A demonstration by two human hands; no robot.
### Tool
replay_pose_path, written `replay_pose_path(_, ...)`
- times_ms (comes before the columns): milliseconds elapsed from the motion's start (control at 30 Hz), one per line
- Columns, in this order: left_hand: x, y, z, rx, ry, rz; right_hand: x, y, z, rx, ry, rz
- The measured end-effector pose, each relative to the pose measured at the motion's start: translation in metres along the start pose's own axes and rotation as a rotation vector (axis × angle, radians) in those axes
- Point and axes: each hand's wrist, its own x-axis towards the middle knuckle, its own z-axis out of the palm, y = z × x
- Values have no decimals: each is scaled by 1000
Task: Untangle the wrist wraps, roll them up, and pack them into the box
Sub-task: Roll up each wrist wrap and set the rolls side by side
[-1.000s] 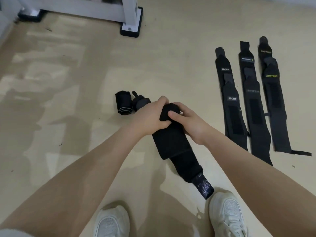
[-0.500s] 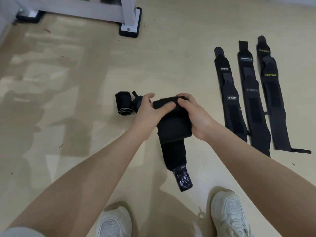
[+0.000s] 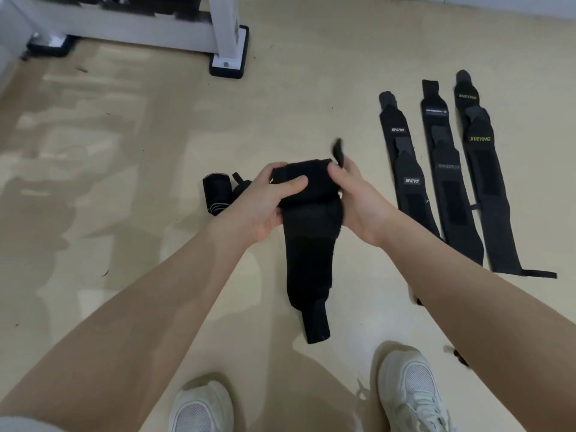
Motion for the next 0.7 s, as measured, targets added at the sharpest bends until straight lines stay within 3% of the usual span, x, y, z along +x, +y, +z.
replay_pose_path(133, -2, 5, 3, 145, -21, 132, 4, -12, 2, -114, -34, 171)
replay_pose_path(333, -4, 15, 7, 280, 34, 343, 12, -35, 2, -55, -6, 80)
replay_pose_path(400, -3, 18, 12, 248, 50, 265, 14, -40, 1, -28, 5, 12)
replay_pose_path(533, -2, 21, 16, 150, -10, -95, 17, -42, -4, -69, -95, -116)
replay_pose_path(700, 5, 16, 14, 129, -96, -161, 17, -41, -24, -98, -202, -130)
